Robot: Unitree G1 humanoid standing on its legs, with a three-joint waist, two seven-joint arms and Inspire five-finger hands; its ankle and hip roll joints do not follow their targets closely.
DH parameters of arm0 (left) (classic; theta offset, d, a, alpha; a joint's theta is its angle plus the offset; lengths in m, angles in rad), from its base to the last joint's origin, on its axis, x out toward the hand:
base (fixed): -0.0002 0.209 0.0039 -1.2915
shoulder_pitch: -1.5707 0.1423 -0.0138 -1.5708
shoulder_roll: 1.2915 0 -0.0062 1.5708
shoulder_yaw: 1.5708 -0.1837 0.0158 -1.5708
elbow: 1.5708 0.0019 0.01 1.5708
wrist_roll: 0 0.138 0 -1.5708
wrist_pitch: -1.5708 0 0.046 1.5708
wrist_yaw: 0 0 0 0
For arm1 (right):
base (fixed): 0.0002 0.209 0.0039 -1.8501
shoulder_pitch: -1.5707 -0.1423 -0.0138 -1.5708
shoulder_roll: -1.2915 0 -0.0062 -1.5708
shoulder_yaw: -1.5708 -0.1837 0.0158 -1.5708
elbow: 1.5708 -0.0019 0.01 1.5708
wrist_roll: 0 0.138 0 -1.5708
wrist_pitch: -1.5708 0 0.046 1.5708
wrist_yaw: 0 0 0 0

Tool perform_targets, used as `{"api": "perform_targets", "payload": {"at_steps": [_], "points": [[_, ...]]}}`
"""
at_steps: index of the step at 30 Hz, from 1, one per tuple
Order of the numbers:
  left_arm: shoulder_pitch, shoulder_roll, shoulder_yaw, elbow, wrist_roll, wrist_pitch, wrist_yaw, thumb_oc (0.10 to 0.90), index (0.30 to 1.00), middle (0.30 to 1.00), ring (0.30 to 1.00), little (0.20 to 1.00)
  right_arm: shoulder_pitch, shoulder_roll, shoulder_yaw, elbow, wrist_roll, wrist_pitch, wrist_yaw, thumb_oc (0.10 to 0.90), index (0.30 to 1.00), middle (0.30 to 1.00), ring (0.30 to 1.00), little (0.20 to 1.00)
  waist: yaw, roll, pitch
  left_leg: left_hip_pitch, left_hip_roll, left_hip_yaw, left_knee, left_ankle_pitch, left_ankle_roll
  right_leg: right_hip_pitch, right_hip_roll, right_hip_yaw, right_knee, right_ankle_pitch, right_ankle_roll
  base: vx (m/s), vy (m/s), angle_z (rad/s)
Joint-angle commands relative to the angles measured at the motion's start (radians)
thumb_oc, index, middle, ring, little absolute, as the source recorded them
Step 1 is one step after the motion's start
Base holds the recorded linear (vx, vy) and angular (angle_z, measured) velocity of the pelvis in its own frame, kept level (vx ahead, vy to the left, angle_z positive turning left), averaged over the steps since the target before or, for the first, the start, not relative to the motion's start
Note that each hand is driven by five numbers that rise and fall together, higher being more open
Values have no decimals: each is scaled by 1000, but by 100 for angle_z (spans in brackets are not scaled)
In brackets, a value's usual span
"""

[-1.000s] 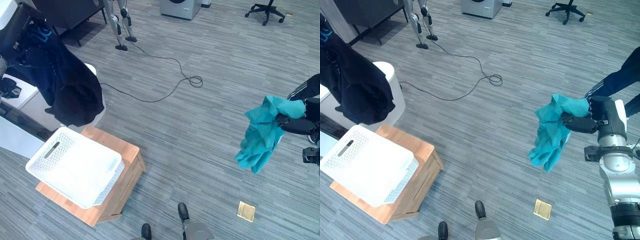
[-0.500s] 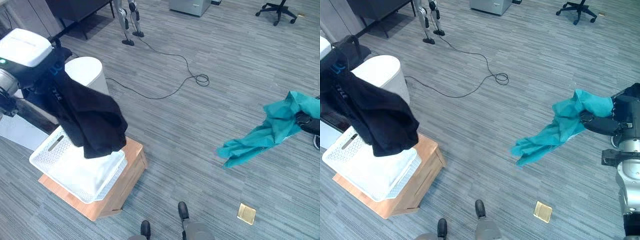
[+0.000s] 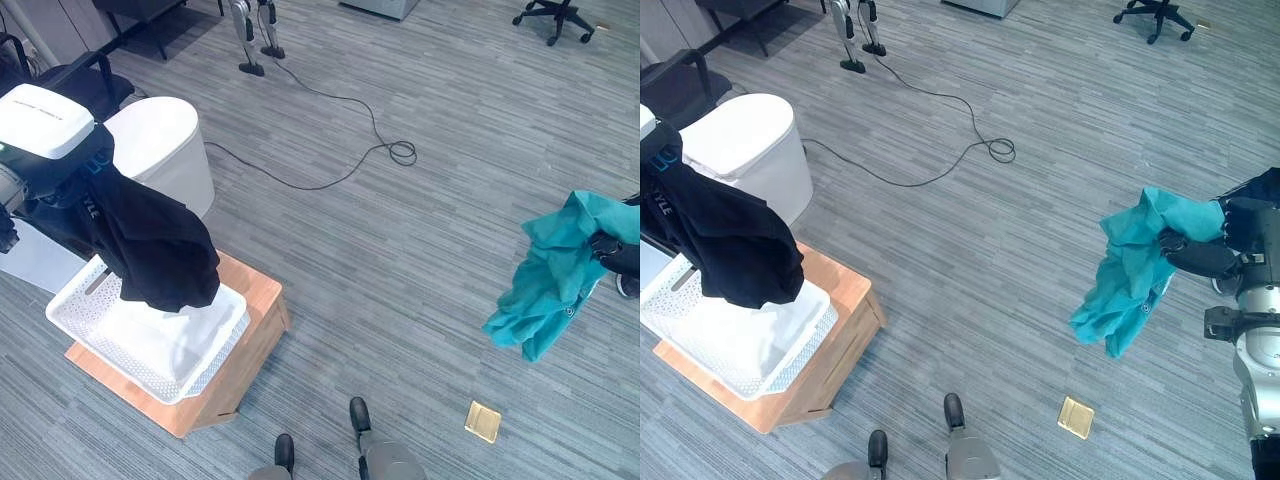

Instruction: Pick up bed clothes into laundry basket.

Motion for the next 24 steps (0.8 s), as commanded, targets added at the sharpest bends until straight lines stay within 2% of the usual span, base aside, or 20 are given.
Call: {"api": "perform_targets", "payload": {"at_steps": [1,9,16,20,24], "points": [[-13,139,185,118,-52,66,44,400,300,300,300,300,-42,-164,-133,-39,40,-109,-47,400,300,300,300,300,-8,-43,-99,-29,37,35,1,-4,-31,58,-95,6,80,-173,135,0,0,0],[62,111,233,166,-54,79,22,400,300,300,300,300,-16,-164,-169,-43,43,-114,-58,400,300,300,300,300,-7,-61,-72,-31,40,43,3,-13,-30,50,-89,11,84,-180,137,-21,5,-5],[129,75,264,171,-47,74,-7,400,300,300,300,300,5,-165,-192,-80,36,-119,-56,400,300,300,300,300,-14,-62,-50,-35,41,52,5,-13,-29,29,-88,23,101,-182,138,-27,17,-3],[132,33,234,206,-42,74,-23,400,300,300,300,300,-15,-167,-170,-81,41,-128,-58,400,300,300,300,300,-28,-66,-37,-36,43,58,6,-12,-29,22,-86,27,106,-183,139,-10,4,0],[71,-5,155,239,-27,83,-42,400,300,300,300,300,-24,-164,-161,-85,45,-128,-57,400,300,300,300,300,-38,-74,-19,-41,44,63,6,-10,-29,11,-82,30,109,-180,140,-21,0,0]]}}
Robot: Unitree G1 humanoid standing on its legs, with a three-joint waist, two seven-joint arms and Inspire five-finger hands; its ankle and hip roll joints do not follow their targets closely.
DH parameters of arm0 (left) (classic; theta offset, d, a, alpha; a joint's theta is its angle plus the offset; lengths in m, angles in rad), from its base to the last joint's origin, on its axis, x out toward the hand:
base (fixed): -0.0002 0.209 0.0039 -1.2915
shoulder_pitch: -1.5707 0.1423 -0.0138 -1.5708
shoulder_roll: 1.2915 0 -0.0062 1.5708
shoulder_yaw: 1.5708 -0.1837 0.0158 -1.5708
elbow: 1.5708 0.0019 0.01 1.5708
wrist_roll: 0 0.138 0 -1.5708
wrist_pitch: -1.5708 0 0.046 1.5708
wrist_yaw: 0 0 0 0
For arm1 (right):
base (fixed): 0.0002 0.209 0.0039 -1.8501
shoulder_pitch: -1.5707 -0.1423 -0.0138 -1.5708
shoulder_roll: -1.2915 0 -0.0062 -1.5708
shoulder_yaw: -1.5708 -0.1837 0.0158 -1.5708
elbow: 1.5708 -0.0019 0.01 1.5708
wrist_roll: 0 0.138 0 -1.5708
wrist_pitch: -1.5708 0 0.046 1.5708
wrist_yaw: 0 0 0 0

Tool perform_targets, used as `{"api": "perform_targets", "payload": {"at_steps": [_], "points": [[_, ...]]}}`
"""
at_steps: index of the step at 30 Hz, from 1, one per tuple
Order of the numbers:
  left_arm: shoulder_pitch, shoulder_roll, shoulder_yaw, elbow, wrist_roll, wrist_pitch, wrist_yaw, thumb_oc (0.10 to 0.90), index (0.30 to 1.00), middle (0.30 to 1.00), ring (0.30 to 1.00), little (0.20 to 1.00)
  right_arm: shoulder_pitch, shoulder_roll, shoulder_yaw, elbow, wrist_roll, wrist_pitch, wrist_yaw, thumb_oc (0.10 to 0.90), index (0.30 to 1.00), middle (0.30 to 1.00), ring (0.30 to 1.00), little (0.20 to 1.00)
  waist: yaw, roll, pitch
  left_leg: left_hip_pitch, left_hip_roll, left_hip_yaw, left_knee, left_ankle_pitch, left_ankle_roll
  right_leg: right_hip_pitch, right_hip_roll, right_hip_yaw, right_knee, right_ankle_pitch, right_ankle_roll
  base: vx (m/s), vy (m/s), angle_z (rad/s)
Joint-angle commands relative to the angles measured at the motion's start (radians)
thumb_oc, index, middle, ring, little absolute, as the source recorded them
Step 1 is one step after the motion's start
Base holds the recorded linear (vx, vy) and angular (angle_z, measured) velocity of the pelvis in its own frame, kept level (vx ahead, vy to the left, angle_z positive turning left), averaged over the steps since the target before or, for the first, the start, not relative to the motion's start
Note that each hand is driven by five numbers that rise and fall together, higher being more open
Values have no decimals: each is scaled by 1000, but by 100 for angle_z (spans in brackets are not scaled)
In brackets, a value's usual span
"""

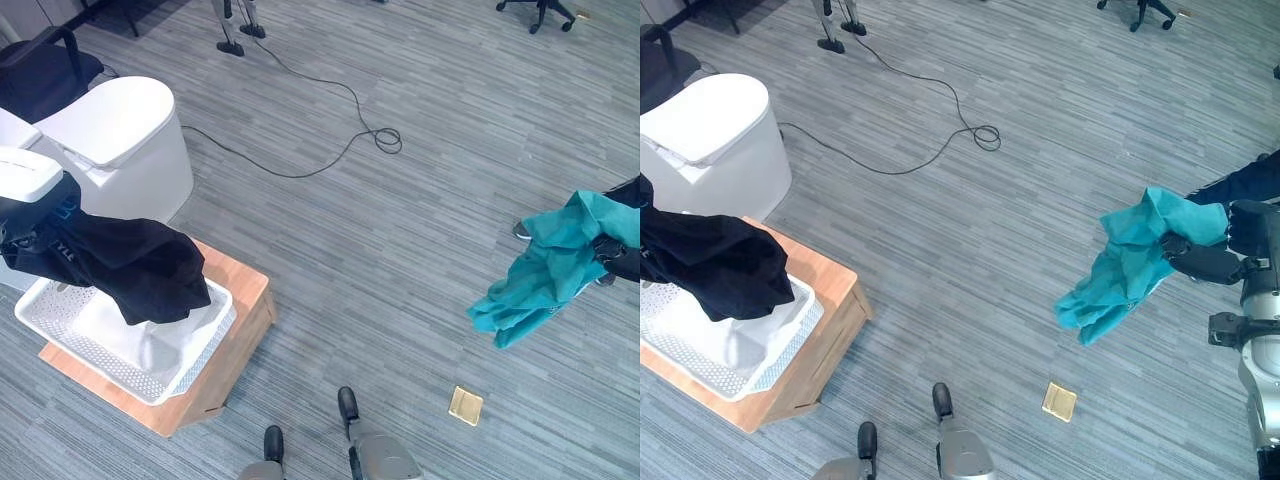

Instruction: Pick up bed clothes into laundry basket.

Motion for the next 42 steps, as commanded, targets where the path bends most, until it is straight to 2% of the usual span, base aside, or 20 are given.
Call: {"api": "perform_targets", "payload": {"at_steps": [1,6,7,14,15,17,20,26,27,28,31,36,38,40,42], "points": [[-131,37,35,100,-16,73,24,400,300,300,300,300,-85,-159,-127,-25,33,-113,-57,400,300,300,300,300,-13,-32,-60,-32,42,38,6,-9,-29,28,-88,12,109,-188,138,-27,6,-6],[-172,-5,-40,156,7,84,-14,400,300,300,300,300,-66,-144,-145,-33,40,-116,-58,400,300,300,300,300,-18,-43,-51,-37,46,48,6,-9,-30,19,-84,22,108,-183,138,-10,2,-14],[-181,-12,-72,173,39,93,-50,400,300,300,300,300,-51,-135,-160,-42,39,-113,-58,400,300,300,300,300,-20,-43,-47,-37,47,49,5,-10,-31,17,-83,24,111,-183,139,6,5,-3],[-183,-64,-152,169,75,77,-104,400,300,300,300,300,-26,-116,-177,-57,40,-114,-54,400,300,300,300,300,-23,-39,-43,-39,42,48,3,-11,-31,18,-86,21,106,-184,139,0,0,0],[-189,-102,-179,169,74,73,-123,400,300,300,300,300,-39,-121,-160,-54,44,-113,-47,400,300,300,300,300,-28,-36,-41,-41,41,49,3,-12,-32,18,-87,19,104,-185,140,0,0,0],[-201,-115,-198,176,77,74,-129,400,300,300,300,300,-44,-124,-154,-51,46,-112,-45,400,300,300,300,300,-30,-35,-40,-42,40,50,2,-13,-32,17,-88,19,103,-185,140,0,0,0],[-256,-188,-272,190,78,75,-153,400,300,300,300,300,-61,-128,-132,-50,52,-112,-38,400,300,300,300,300,-42,-37,-35,-45,40,53,2,-13,-32,10,-87,22,103,-181,140,0,0,0],[-295,-264,-309,304,77,81,-145,400,300,300,300,300,-54,-116,-129,-51,51,-109,-41,400,300,300,300,300,-52,-41,-32,-50,43,64,1,-11,-34,0,-82,29,97,-173,141,0,0,0],[-295,-272,-305,328,77,84,-145,507,460,460,460,460,-56,-114,-129,-51,53,-111,-43,400,300,300,300,300,-54,-42,-32,-49,44,66,1,-11,-34,0,-82,31,97,-173,142,7,6,-5],[-297,-285,-304,348,76,89,-143,800,900,900,900,900,-57,-113,-128,-51,54,-110,-45,400,300,300,300,300,-56,-40,-32,-48,44,70,0,-11,-35,-1,-81,33,98,-173,142,9,5,-9],[-308,-282,-279,303,50,113,-144,800,900,900,900,900,-34,-101,-147,-64,46,-103,-47,400,300,300,300,300,-58,-33,-33,-49,42,70,0,-14,-35,0,-82,34,100,-175,142,7,-1,-13],[-339,-212,-215,199,-29,128,-113,800,900,900,900,900,-16,-86,-165,-58,31,-81,-48,400,300,300,300,300,-51,-14,-40,-52,36,56,0,-13,-32,6,-91,19,95,-175,141,3,-3,1],[-353,-161,-140,174,-83,165,-80,800,900,900,900,900,1,-65,-177,-49,24,-64,-45,400,300,300,300,300,-39,-6,-48,-52,33,52,0,-13,-32,15,-95,12,90,-175,140,19,-19,9],[-319,-111,26,55,-150,208,15,800,900,900,900,900,31,-27,-212,-52,-1,-31,-47,400,300,300,300,300,-20,-4,-51,-56,30,38,0,-12,-30,22,-100,-1,86,-179,136,10,-25,12],[-285,-111,60,45,-148,210,14,800,900,900,900,900,28,-32,-207,-54,-1,-30,-47,400,300,300,300,300,-26,-1,-51,-55,30,38,0,-12,-30,23,-100,-1,86,-179,137,-15,-14,8]]}}
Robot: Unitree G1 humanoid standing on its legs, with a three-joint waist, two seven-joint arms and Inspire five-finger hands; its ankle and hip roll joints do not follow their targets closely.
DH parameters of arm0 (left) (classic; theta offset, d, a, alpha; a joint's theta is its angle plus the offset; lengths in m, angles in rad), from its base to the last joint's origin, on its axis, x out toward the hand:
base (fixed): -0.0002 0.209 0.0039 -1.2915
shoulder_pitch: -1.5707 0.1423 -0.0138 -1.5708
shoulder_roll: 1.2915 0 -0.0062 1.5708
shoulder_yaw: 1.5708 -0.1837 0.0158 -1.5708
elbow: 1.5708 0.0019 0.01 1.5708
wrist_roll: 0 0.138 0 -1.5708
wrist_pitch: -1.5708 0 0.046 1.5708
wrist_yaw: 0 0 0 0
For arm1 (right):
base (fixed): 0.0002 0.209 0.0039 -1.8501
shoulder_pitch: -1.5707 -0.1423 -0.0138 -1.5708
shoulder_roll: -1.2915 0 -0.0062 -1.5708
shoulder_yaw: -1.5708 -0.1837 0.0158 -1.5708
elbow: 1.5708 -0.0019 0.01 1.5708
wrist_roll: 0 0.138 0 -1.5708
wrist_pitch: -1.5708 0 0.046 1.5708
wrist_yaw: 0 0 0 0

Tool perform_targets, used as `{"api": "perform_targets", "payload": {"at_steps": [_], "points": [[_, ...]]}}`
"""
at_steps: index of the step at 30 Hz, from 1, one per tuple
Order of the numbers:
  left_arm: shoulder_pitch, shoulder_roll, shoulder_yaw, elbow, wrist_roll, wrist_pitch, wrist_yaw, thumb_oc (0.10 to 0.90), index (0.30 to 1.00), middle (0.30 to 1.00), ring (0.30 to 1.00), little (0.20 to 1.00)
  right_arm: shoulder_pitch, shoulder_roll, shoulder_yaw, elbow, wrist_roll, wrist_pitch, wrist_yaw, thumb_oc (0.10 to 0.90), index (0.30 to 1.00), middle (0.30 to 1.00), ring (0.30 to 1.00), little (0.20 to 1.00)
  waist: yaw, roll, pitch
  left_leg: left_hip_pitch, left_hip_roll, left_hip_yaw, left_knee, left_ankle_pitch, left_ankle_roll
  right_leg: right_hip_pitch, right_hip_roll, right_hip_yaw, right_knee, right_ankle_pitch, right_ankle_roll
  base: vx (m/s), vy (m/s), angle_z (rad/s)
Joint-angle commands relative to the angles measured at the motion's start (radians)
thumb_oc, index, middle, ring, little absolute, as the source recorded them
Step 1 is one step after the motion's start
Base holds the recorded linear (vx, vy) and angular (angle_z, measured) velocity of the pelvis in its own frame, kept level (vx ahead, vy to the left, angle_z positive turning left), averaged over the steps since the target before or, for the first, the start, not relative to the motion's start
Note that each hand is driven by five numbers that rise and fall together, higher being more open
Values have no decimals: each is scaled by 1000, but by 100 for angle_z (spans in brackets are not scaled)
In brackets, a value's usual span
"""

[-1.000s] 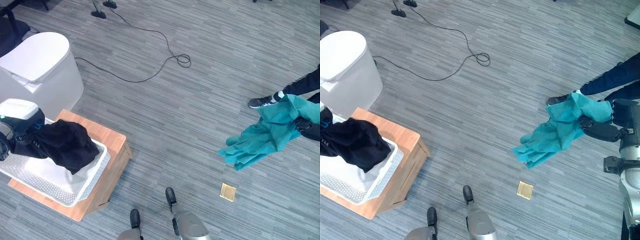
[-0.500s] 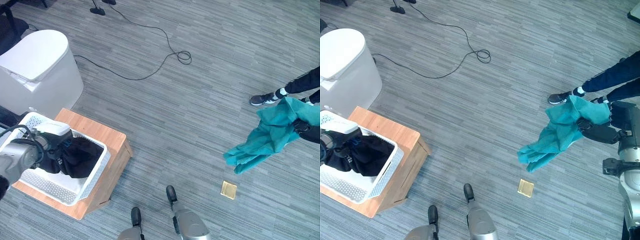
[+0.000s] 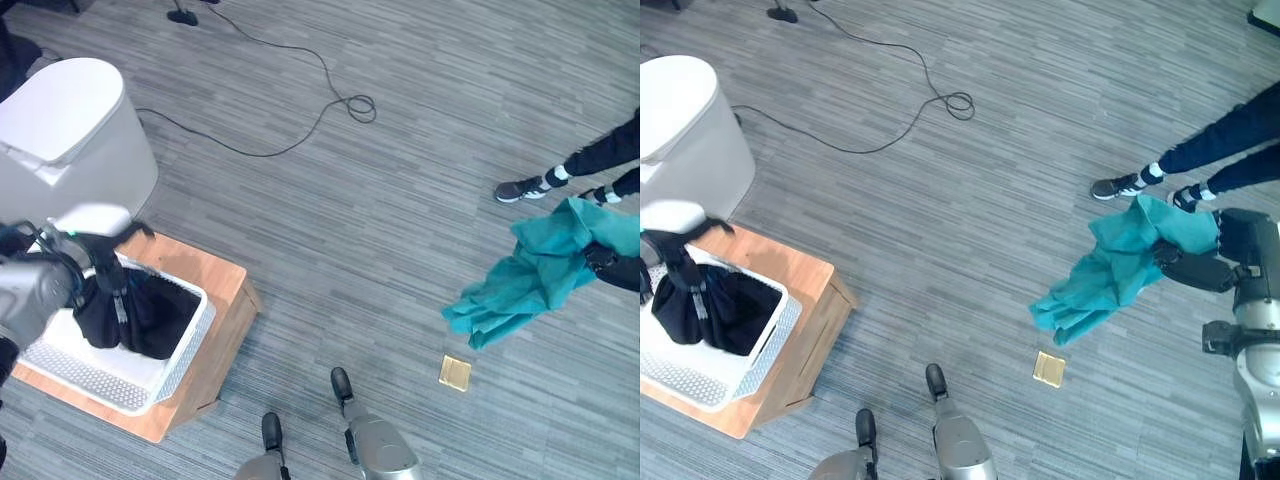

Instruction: Pick up bed clothes into laundry basket.

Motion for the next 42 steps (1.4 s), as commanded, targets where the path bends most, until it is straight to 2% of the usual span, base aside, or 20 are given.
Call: {"api": "perform_targets", "payload": {"at_steps": [1,5,6,7,8,10,14,17,18,19,20,22,23,25,28,29,32,36,38,42], "points": [[-60,224,165,0,-70,84,142,800,900,900,900,900,-28,-73,-208,8,-4,-31,-54,400,300,300,300,300,32,-3,-91,-32,23,-1,0,-5,-26,64,-108,-27,85,-188,137,-37,-37,7],[236,278,510,-154,-127,104,154,800,900,900,900,900,-18,-66,-249,5,-14,6,-42,400,300,300,300,300,70,7,-108,-34,19,-10,0,0,-25,70,-112,-33,81,-184,133,1,-16,8],[365,296,654,-213,-137,105,160,800,900,900,900,900,-15,-66,-271,11,-9,12,-36,400,300,300,300,300,89,15,-117,-32,18,-16,0,-2,-25,75,-114,-37,78,-187,131,20,-7,17],[403,291,693,-222,-136,107,160,800,900,900,900,900,-18,-69,-268,9,-9,13,-35,400,300,300,300,300,85,16,-116,-32,18,-16,0,-3,-25,76,-114,-36,78,-187,131,23,-10,10],[509,270,852,-275,-152,97,234,800,900,900,900,900,-19,-69,-278,8,-8,12,-32,400,300,300,300,300,104,21,-124,-29,17,-23,0,-4,-24,81,-115,-39,79,-191,126,11,-7,4],[639,241,1012,-356,-143,77,270,800,900,900,900,900,-46,-85,-259,11,-8,9,-29,400,300,300,300,300,100,25,-132,-23,18,-24,0,-17,-24,90,-116,-43,76,-202,124,40,-10,9],[735,139,1177,-480,-175,19,386,800,900,900,900,900,-112,-108,-177,-22,-49,-3,-26,400,300,300,300,300,82,12,-145,-19,19,-28,0,-20,-26,98,-117,-46,77,-208,118,15,-15,14],[691,59,1115,-526,-291,-60,357,800,900,900,900,900,-168,-158,-127,-23,-61,-13,-32,400,300,300,300,300,73,11,-148,-23,18,-33,0,-7,-27,97,-120,-51,82,-201,115,-14,-13,12],[626,28,975,-516,-525,-136,265,800,900,900,900,900,-268,-226,-62,-31,-50,-17,-26,400,300,300,300,300,74,9,-155,-25,18,-36,0,3,-29,95,-120,-55,87,-194,116,41,0,5],[616,30,965,-507,-529,-140,262,800,900,900,900,900,-274,-231,-56,-25,-50,-18,-27,400,300,300,300,300,75,12,-159,-18,18,-37,0,-16,-28,104,-121,-56,83,-210,117,13,-1,4],[558,50,849,-463,-684,-157,179,800,900,900,900,900,-383,-294,19,-19,-23,-25,-24,400,300,300,300,300,78,10,-165,-18,18,-37,0,-3,-31,103,-119,-57,85,-198,118,39,4,2],[527,72,791,-439,-707,-152,153,800,900,900,900,900,-442,-325,64,-10,-17,-29,-26,400,300,300,300,300,80,11,-168,-17,19,-38,0,-2,-32,104,-118,-58,85,-197,118,0,0,0],[447,123,673,-405,-707,-148,132,800,900,900,900,900,-583,-390,175,36,-2,-41,-37,400,300,300,300,300,85,5,-177,-17,20,-38,0,1,-36,107,-117,-61,82,-194,119,10,-4,-5],[360,147,577,-383,-717,-160,142,800,900,900,900,900,-735,-468,295,71,-12,-44,-52,400,300,300,300,300,94,-8,-185,-20,23,-38,0,6,-41,107,-115,-67,82,-192,121,0,0,0],[298,141,511,-355,-780,-175,119,800,900,900,900,900,-900,-526,434,132,-3,-50,-59,400,300,300,300,300,102,-18,-192,-23,23,-40,0,8,-44,108,-115,-71,82,-190,122,3,-4,-2],[259,139,470,-339,-813,-184,108,800,900,900,900,900,-1033,-567,547,162,-42,-41,-60,400,300,300,300,300,110,-37,-201,-22,26,-40,0,7,-47,111,-115,-73,81,-188,122,0,0,0],[230,123,439,-316,-826,-187,110,800,900,900,900,900,-1176,-574,687,191,-52,-40,-62,400,300,300,300,300,108,-36,-208,-14,26,-38,0,-6,-47,120,-114,-73,77,-198,122,24,-1,3],[161,49,338,-273,-913,-200,79,800,900,900,900,900,-1694,-547,1160,284,-133,-24,-64,400,300,300,300,300,100,-74,-231,-15,30,-28,0,7,-53,125,-113,-71,67,-182,118,24,-1,2],[168,20,331,-268,-917,-198,69,800,900,900,900,900,-1860,-517,1314,306,-154,-21,-65,400,300,300,300,300,94,-70,-233,-13,31,-25,0,7,-54,128,-112,-69,64,-181,117,38,1,2],[163,-6,312,-261,-920,-197,52,800,900,900,900,900,-2031,-465,1478,338,-177,-17,-54,400,300,300,300,300,87,-63,-238,-5,33,-21,0,-6,-55,138,-112,-68,57,-189,118,14,2,0]]}}
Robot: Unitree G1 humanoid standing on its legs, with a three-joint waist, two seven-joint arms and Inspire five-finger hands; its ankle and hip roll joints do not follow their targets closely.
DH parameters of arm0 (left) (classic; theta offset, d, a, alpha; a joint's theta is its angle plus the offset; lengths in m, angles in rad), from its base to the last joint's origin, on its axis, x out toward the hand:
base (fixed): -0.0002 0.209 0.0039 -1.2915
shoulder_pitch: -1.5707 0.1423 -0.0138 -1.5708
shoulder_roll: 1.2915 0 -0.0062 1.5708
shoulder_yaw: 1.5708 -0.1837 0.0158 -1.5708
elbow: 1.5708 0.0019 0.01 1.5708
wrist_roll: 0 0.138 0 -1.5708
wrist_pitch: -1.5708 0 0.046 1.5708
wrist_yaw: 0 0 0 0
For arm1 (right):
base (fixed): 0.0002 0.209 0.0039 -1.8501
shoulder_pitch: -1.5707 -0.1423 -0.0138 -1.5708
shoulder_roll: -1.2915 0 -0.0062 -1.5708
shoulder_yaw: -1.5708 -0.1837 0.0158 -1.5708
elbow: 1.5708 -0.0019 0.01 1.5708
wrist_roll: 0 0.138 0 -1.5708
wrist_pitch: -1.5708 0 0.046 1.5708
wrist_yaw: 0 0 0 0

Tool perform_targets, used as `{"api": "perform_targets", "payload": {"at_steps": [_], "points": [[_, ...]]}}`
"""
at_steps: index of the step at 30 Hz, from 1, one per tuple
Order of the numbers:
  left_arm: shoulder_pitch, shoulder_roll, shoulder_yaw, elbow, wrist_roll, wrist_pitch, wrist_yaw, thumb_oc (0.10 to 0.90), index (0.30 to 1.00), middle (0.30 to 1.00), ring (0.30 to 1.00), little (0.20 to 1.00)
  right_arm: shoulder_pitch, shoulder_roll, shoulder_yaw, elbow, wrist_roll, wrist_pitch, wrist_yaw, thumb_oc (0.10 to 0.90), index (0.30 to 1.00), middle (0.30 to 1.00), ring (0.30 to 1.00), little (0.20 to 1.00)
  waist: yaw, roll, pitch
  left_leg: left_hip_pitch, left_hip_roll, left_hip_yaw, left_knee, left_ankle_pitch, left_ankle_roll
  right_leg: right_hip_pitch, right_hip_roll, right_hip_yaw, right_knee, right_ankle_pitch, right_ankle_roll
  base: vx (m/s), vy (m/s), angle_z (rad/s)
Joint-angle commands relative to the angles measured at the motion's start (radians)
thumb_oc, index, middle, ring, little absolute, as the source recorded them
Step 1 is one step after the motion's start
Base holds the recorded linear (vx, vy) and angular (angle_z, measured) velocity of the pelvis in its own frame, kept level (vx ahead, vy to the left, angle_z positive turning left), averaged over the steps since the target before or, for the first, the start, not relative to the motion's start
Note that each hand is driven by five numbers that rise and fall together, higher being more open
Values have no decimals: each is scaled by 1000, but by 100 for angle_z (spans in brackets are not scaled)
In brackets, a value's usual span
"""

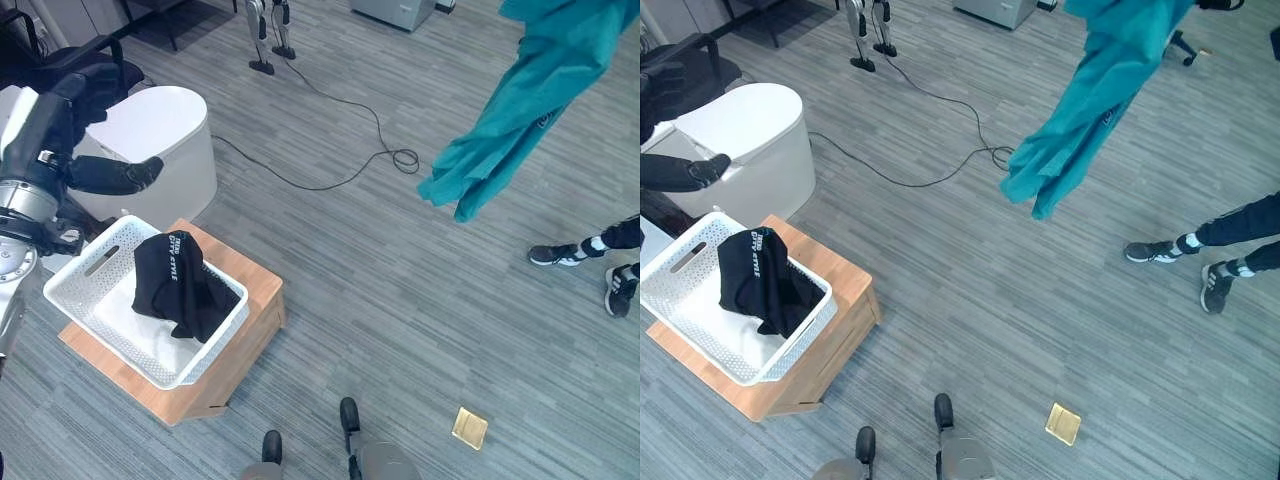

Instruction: Pick up bed clothes into laundry basket.

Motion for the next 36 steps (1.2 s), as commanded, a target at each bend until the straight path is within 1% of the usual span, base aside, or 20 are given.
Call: {"api": "perform_targets", "payload": {"at_steps": [1,3,4,5,6,7,8,13,14,18,22,23,24,25,26,31,33,34,35,36], "points": [[-40,58,8,-4,-60,-103,-3,800,900,900,900,900,-176,85,20,82,-36,-4,-58,400,300,300,300,300,-3,-45,-154,-43,33,50,-1,-17,-52,66,-100,-2,55,-178,115,-5,1,-3],[-55,38,-6,2,-75,-102,-5,800,900,900,900,900,-189,101,29,83,-41,-1,-60,400,300,300,300,300,-2,-42,-153,-43,34,51,-1,-16,-52,64,-100,-1,54,-177,115,-8,5,-5],[-80,-9,-30,16,-144,-97,-24,800,900,900,900,900,-194,140,23,77,-47,3,-56,400,300,300,300,300,-5,-44,-153,-45,34,55,-1,-15,-51,60,-99,2,55,-174,115,-9,7,-5],[-83,-9,-33,18,-146,-97,-26,800,900,900,900,900,-193,140,23,77,-48,3,-57,400,300,300,300,300,-4,-44,-153,-45,35,55,-1,-15,-51,60,-99,2,55,-174,115,-13,10,-6],[-99,-34,-55,29,-185,-91,-41,800,900,900,900,900,-188,164,12,75,-50,7,-57,400,300,300,300,300,-6,-44,-153,-45,34,59,-1,-15,-50,58,-99,3,54,-172,115,-6,12,-6],[-131,-57,-106,35,-194,-78,-50,800,900,900,900,900,-174,200,-3,72,-65,17,-53,400,300,300,300,300,-9,-43,-152,-46,34,64,-1,-15,-50,55,-99,4,55,-169,116,-6,12,-5],[-134,-57,-110,37,-194,-78,-49,800,900,900,900,900,-171,199,-5,71,-65,17,-53,400,300,300,300,300,-8,-44,-152,-46,34,64,-1,-15,-50,55,-99,4,55,-169,116,-6,14,-4],[-235,-34,-244,30,-184,-61,-89,800,900,900,900,900,-171,270,-6,57,-74,24,-43,400,300,300,300,300,-15,-43,-149,-49,33,75,-1,-12,-48,49,-101,5,51,-157,121,-7,20,-5],[-282,-34,-280,39,-163,-68,-75,800,900,900,900,900,-175,297,-4,79,-75,23,-43,400,300,300,300,300,-11,-46,-147,-52,32,80,-1,-11,-48,44,-102,8,48,-152,123,-26,26,-7],[-321,-72,-302,37,-115,-87,-35,800,900,900,900,900,-169,342,-9,75,-79,18,-40,400,300,300,300,300,-4,-57,-138,-61,32,89,-1,-8,-48,34,-103,11,43,-142,125,-27,4,-5],[-339,-96,-318,47,-89,-89,-15,800,900,900,900,900,-171,394,0,62,-89,19,-26,400,300,300,300,300,4,-65,-131,-68,34,98,-1,-5,-49,26,-101,14,35,-133,126,-26,3,-6],[-344,-112,-322,53,-78,-86,-7,800,900,900,900,900,-165,429,-8,29,-85,17,-17,400,300,300,300,300,8,-68,-126,-72,33,101,-1,-2,-49,21,-101,13,35,-131,126,-16,11,-7],[-345,-112,-322,54,-78,-86,-7,800,900,900,900,900,-163,429,-9,27,-85,18,-17,400,300,300,300,300,8,-68,-127,-73,33,101,-1,-2,-49,21,-101,13,35,-131,126,-19,12,-8],[-343,-123,-319,63,-79,-84,-2,800,900,900,900,900,-160,443,-13,10,-78,15,-16,400,300,300,300,300,9,-70,-124,-74,33,102,-1,-1,-48,19,-102,14,35,-130,127,-14,14,-10],[-338,-147,-312,73,-84,-83,6,800,900,900,900,900,-158,482,-24,-24,-73,15,-6,400,300,300,300,300,14,-72,-123,-76,33,104,-1,0,-48,17,-104,13,34,-128,127,-13,14,-10],[-322,-177,-299,83,-87,-82,20,800,900,900,900,900,-156,538,-41,-52,-63,17,-6,400,300,300,300,300,19,-76,-121,-78,31,108,-1,0,-46,15,-105,15,29,-124,127,0,5,-2],[-314,-199,-282,91,-82,-84,38,800,900,900,900,900,-148,608,-62,-65,-55,18,-6,400,300,300,300,300,27,-83,-118,-84,29,110,-1,2,-45,10,-106,17,24,-119,126,0,0,0],[-312,-199,-281,90,-82,-84,38,800,900,900,900,900,-148,609,-62,-65,-55,18,-6,400,300,300,300,300,26,-83,-118,-84,29,111,-1,2,-45,10,-106,17,23,-119,127,0,0,0],[-314,-216,-272,92,-83,-88,49,800,900,900,900,900,-148,645,-65,-70,-62,21,-4,400,300,300,300,300,32,-88,-117,-86,27,109,-1,3,-44,10,-107,16,22,-118,126,0,0,0],[-313,-216,-271,92,-83,-88,49,800,900,900,900,900,-148,646,-65,-70,-62,22,-4,400,300,300,300,300,31,-87,-118,-86,27,110,-1,3,-44,10,-107,16,22,-118,126,0,0,0]]}}
